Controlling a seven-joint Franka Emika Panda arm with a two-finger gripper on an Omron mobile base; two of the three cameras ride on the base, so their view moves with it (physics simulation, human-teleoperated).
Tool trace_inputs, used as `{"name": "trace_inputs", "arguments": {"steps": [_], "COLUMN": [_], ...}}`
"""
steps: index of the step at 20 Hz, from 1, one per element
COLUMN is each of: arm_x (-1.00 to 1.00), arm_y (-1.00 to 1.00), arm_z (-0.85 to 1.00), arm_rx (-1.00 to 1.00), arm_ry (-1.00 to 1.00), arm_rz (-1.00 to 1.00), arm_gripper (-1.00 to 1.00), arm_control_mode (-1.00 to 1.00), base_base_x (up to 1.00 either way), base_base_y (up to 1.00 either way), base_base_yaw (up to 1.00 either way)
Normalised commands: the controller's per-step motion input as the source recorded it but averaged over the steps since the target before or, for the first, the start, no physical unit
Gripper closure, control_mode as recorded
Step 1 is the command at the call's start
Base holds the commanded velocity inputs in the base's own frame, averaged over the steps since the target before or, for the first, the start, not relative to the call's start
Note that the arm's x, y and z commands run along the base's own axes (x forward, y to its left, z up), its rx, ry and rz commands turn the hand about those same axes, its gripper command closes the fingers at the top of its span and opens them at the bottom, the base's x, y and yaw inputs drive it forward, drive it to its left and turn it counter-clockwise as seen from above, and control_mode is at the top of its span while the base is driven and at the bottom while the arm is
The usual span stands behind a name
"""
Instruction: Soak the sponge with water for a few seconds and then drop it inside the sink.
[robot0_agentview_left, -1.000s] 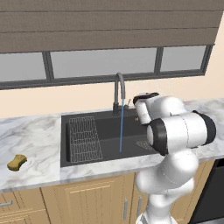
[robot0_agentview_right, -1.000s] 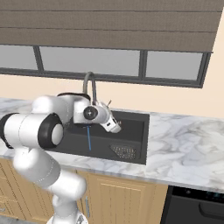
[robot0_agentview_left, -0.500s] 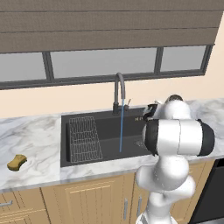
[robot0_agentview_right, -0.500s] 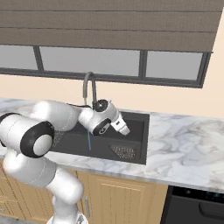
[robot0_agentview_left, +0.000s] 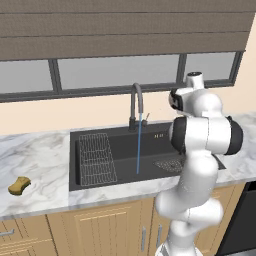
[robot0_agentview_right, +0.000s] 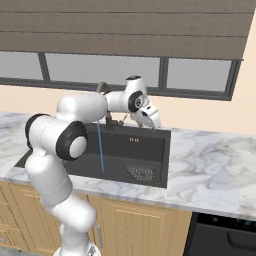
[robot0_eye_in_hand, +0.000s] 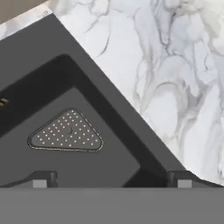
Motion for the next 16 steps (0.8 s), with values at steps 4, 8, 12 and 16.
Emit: {"name": "trace_inputs", "arguments": {"steps": [4, 8, 12, 16], "arm_x": [-0.18, -0.07, -0.04, -0.34], "arm_y": [-0.22, -0.11, 0.00, 0.02], "arm_z": [0.01, -0.01, 0.00, -0.01], "arm_rx": [0.10, 0.16, 0.14, 0.11], "arm_ry": [0.23, 0.02, 0.00, -0.03], "arm_rz": [0.16, 0.18, 0.19, 0.20], "arm_gripper": [-1.00, -1.00, -1.00, -1.00], "arm_control_mode": [-1.00, -1.00, -1.00, -1.00], "base_base_x": [0.00, 0.00, 0.00, 0.00], "base_base_y": [0.00, 0.00, 0.00, 0.00], "base_base_yaw": [0.00, 0.00, 0.00, 0.00]}}
